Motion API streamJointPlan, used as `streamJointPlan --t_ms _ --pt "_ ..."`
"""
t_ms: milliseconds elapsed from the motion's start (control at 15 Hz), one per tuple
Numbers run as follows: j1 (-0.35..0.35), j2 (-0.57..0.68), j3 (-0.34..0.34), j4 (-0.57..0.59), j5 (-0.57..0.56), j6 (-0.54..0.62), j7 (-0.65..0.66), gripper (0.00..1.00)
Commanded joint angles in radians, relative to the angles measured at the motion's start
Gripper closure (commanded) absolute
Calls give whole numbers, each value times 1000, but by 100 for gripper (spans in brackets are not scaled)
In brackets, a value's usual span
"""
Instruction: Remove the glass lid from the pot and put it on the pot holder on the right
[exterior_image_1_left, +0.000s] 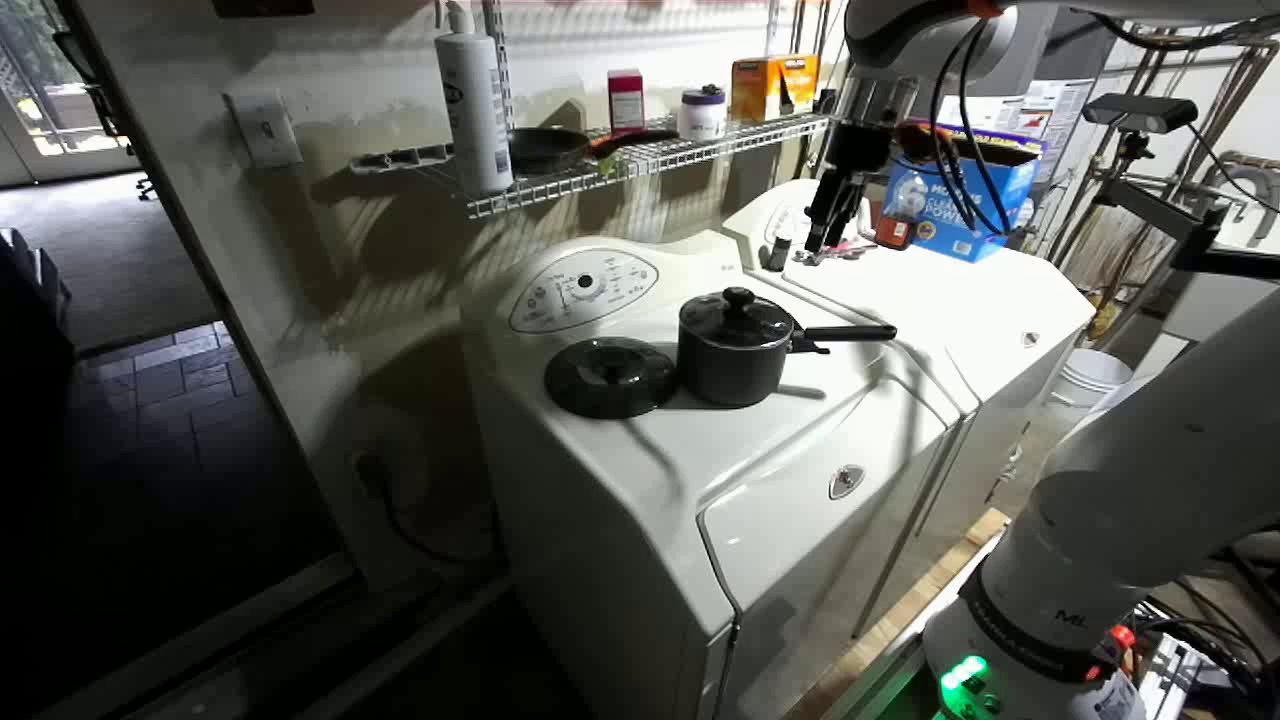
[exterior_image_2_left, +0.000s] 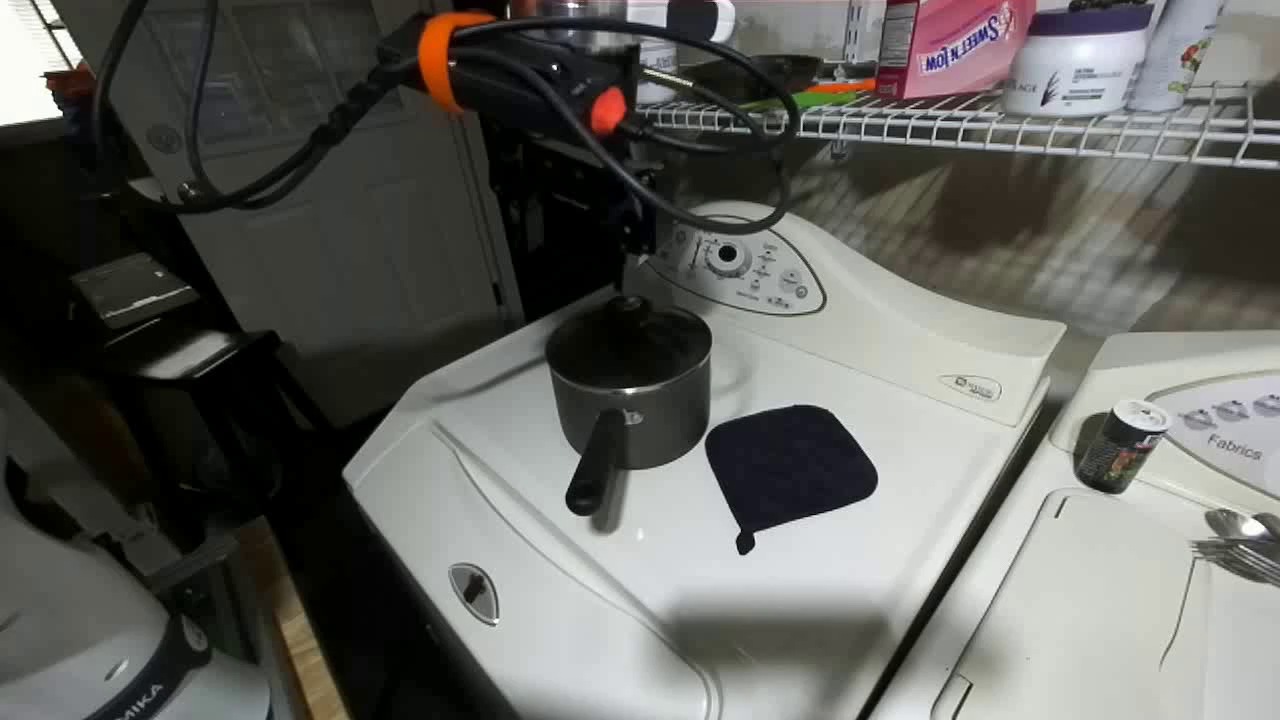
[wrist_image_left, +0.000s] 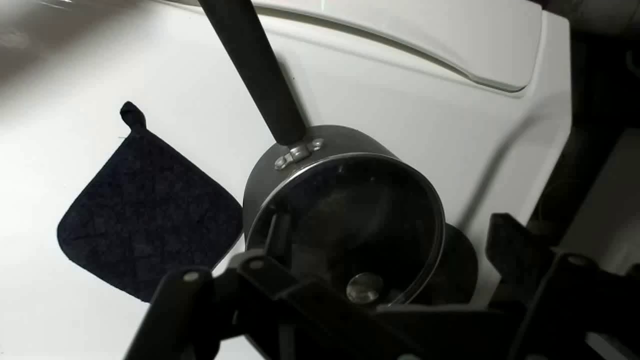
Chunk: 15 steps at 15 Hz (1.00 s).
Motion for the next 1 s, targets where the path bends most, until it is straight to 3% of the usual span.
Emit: streamJointPlan --t_ms 0,400,933 --pt "-41 6 36 3 12 -4 -11 0" --pt "-58 -15 54 -9 -5 24 22 0" --pt "-88 -33 167 -106 -91 246 251 0"
